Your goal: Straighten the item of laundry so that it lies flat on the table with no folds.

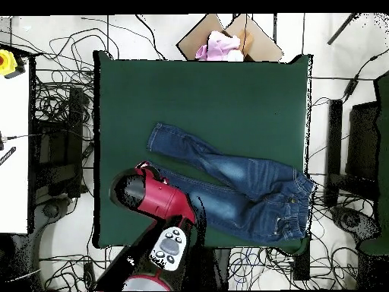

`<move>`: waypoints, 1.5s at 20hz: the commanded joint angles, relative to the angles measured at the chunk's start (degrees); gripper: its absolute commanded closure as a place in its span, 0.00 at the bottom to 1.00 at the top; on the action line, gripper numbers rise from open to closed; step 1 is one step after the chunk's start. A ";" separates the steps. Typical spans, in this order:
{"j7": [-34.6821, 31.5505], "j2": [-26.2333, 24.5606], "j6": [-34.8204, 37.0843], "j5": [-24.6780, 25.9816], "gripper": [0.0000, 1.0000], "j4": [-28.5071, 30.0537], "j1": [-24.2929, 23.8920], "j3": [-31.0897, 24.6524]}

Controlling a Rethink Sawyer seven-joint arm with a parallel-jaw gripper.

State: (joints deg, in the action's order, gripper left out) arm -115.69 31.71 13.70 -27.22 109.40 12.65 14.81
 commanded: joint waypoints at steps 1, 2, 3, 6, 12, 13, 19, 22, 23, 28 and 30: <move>-5.22 -2.41 -7.24 4.57 0.00 0.77 -6.09 -7.00; -5.38 -2.98 -8.26 5.19 0.00 -0.02 -6.14 -6.50; -5.26 -3.57 -8.59 5.82 0.00 -1.06 -6.22 -6.03; -5.97 -3.87 -9.12 6.45 0.00 -2.30 -7.40 -6.49; -6.79 -4.41 -10.98 7.44 0.00 -3.29 -8.59 -7.80; -6.79 -4.64 -11.03 7.52 0.00 -3.60 -8.70 -7.91; -6.66 -6.98 -11.18 7.66 0.00 -5.82 -9.33 -9.12; -7.19 -7.85 -8.98 6.31 0.00 -7.34 -7.56 -7.48; -7.42 -8.73 -8.61 5.76 0.00 -8.30 -6.65 -6.64; -9.61 -12.38 -16.80 5.93 0.00 -9.77 -7.95 -9.61; -10.03 -12.64 -17.53 5.79 0.00 -10.35 -8.36 -10.57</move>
State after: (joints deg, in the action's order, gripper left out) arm -115.69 23.73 1.60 -20.93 104.48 4.50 12.30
